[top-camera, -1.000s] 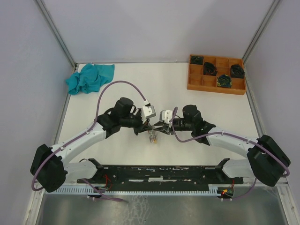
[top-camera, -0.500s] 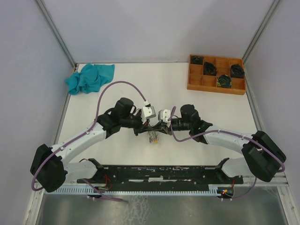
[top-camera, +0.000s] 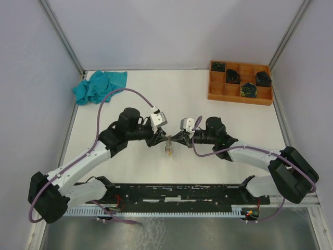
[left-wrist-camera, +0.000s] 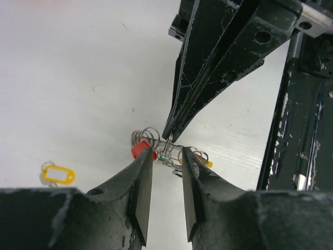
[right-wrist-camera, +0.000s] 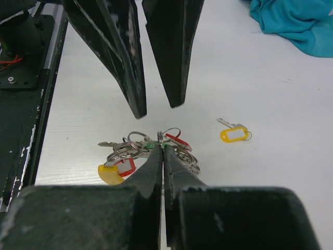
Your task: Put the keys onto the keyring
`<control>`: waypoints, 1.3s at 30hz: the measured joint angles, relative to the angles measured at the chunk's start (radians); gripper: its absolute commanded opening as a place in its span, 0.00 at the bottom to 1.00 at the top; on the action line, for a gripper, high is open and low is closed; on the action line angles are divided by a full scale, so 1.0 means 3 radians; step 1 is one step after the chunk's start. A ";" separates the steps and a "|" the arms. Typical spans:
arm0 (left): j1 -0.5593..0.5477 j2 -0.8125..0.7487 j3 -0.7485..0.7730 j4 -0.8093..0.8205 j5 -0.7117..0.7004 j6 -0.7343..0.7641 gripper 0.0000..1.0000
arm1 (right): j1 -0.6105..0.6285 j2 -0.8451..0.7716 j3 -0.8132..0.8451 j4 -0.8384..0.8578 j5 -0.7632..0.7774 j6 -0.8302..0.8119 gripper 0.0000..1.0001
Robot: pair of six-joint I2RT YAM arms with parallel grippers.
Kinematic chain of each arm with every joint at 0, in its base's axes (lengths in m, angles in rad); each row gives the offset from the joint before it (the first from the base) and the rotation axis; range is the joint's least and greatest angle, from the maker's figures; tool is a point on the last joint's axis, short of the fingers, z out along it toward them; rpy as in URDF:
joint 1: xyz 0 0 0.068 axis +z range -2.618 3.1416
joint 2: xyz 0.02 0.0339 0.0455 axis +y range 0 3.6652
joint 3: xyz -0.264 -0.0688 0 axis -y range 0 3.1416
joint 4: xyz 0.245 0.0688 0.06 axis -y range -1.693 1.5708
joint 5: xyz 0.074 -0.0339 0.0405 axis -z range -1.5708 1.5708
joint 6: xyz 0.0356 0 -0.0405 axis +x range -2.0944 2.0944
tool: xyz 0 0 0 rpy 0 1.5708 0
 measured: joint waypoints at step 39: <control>0.0214 -0.0359 -0.0646 0.1057 0.0309 -0.0056 0.39 | -0.0122 -0.0202 -0.0300 0.0855 -0.0210 0.0306 0.01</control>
